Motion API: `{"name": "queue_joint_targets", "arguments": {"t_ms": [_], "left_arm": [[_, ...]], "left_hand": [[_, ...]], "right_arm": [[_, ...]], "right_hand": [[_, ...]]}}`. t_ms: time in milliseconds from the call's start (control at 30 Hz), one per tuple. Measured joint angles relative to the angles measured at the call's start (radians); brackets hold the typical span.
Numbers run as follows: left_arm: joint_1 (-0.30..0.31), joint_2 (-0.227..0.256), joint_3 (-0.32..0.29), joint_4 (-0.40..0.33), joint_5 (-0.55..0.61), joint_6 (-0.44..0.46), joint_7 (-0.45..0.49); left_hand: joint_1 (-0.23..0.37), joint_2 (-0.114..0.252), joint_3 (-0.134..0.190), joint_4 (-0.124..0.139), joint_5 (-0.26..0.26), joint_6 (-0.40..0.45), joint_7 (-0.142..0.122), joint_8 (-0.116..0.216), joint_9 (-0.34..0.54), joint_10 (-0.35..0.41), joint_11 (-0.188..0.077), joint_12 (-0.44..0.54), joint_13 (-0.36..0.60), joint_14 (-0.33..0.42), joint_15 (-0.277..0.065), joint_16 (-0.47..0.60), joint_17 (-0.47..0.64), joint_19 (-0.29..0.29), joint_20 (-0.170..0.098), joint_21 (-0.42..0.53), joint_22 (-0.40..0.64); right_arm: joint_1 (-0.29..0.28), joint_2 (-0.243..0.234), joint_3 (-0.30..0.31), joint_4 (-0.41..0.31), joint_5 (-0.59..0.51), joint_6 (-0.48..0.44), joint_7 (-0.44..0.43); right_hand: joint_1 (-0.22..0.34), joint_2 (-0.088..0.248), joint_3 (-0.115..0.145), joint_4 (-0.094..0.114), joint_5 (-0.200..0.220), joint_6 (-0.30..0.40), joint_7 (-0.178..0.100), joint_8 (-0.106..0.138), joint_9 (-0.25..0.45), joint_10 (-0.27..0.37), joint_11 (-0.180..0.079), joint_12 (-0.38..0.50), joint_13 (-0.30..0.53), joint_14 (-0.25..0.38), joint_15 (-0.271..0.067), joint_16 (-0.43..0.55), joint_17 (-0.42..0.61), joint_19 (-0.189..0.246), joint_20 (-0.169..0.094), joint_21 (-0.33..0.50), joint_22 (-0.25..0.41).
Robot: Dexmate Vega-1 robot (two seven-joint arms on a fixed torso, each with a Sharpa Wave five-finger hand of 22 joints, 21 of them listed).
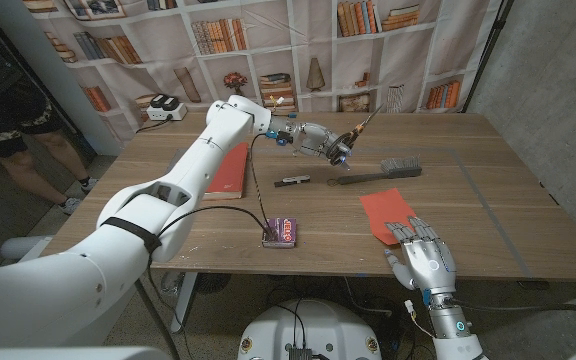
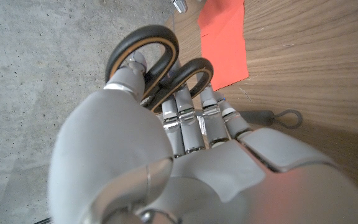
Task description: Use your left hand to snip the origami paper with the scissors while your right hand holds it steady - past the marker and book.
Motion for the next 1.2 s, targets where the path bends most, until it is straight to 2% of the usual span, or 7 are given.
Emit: {"name": "queue_joint_targets", "arguments": {"t_ms": [300,367,400,833,967,1100,1200], "left_arm": [[0.019,0.026,0.003,-0.035,-0.011,0.007,0.012],[0.019,0.026,0.003,-0.035,-0.013,0.007,0.014],[0.019,0.026,0.003,-0.035,-0.014,0.007,0.014],[0.026,0.056,0.016,-0.062,-0.024,0.006,0.016],[0.030,0.064,0.017,-0.071,-0.027,0.006,0.018],[0.032,0.069,0.017,-0.074,-0.033,0.006,0.019],[0.033,0.073,0.017,-0.074,-0.036,0.006,0.019]], "left_hand": [[-0.003,-0.003,0.000,0.000,-0.001,0.000,0.000,-0.002,0.001,-0.006,-0.006,0.000,0.001,-0.004,-0.005,-0.006,0.000,0.003,0.004,0.000,0.000],[-0.036,0.019,0.000,0.000,-0.002,-0.006,-0.001,-0.002,0.000,-0.006,-0.006,0.000,0.002,-0.001,-0.010,-0.006,0.000,0.005,0.016,0.000,0.000],[-0.036,0.019,0.010,-0.010,-0.003,-0.006,-0.001,-0.003,0.000,-0.005,-0.007,0.000,0.002,0.002,-0.012,-0.007,0.000,0.004,0.016,0.000,0.000],[-0.036,0.019,0.010,-0.010,0.001,-0.005,-0.002,-0.006,0.000,-0.007,-0.012,0.000,0.001,0.000,-0.014,-0.008,0.000,0.008,0.019,-0.005,0.000],[-0.036,0.019,0.010,-0.010,0.001,-0.005,-0.002,-0.006,0.000,-0.007,-0.012,0.000,0.000,0.000,-0.014,-0.008,0.000,0.008,0.019,-0.005,0.000],[-0.036,0.019,0.010,-0.010,0.001,-0.005,-0.002,-0.006,0.000,-0.007,-0.012,0.000,-0.002,0.000,-0.014,-0.008,0.000,0.003,0.025,-0.005,0.000],[-0.036,0.020,0.010,-0.010,0.001,-0.005,-0.002,-0.007,0.000,-0.007,-0.012,0.000,-0.002,0.000,-0.014,-0.008,0.000,0.005,0.059,-0.005,0.000]], "right_arm": [[0.026,0.011,-0.010,0.035,0.035,-0.009,-0.027],[0.032,0.013,-0.011,0.041,0.035,-0.009,-0.027],[0.035,0.015,-0.013,0.045,0.035,-0.009,-0.027],[0.091,0.048,-0.031,0.095,0.069,-0.001,-0.098],[0.106,0.054,-0.037,0.107,0.073,0.004,-0.111],[0.118,0.057,-0.042,0.110,0.079,0.011,-0.127],[0.122,0.057,-0.043,0.110,0.079,0.011,-0.134]], "right_hand": [[0.016,0.016,0.003,0.014,0.000,0.078,-0.004,0.025,0.005,0.088,0.002,0.002,0.005,0.049,-0.002,0.004,0.002,0.016,-0.001,0.000,0.001],[0.019,0.019,0.003,0.014,0.000,0.103,-0.004,0.033,0.005,0.117,0.001,0.008,0.005,0.073,-0.002,0.008,0.002,0.019,0.002,0.000,0.001],[0.022,0.022,0.003,0.020,0.000,0.114,-0.005,0.038,0.005,0.131,0.001,0.009,0.005,0.083,-0.003,0.008,0.002,0.023,-0.002,0.000,0.001],[0.046,0.046,0.007,0.027,-0.012,0.260,-0.007,0.076,0.009,0.282,0.000,0.019,0.010,0.209,-0.018,0.016,0.003,0.060,-0.003,0.008,0.005],[0.070,0.069,0.012,0.031,-0.020,0.337,-0.006,0.101,0.009,0.342,0.001,0.023,0.010,0.256,-0.026,0.015,0.003,0.067,-0.003,0.008,0.005],[0.097,0.097,0.024,0.020,-0.031,0.418,-0.005,0.123,0.008,0.420,0.000,0.039,0.010,0.305,-0.038,0.016,0.003,0.082,-0.003,0.015,0.005],[0.108,0.107,0.026,0.018,-0.039,0.449,-0.005,0.132,0.007,0.451,0.001,0.043,0.010,0.339,-0.050,0.020,0.007,0.084,-0.005,0.015,0.005]]}}
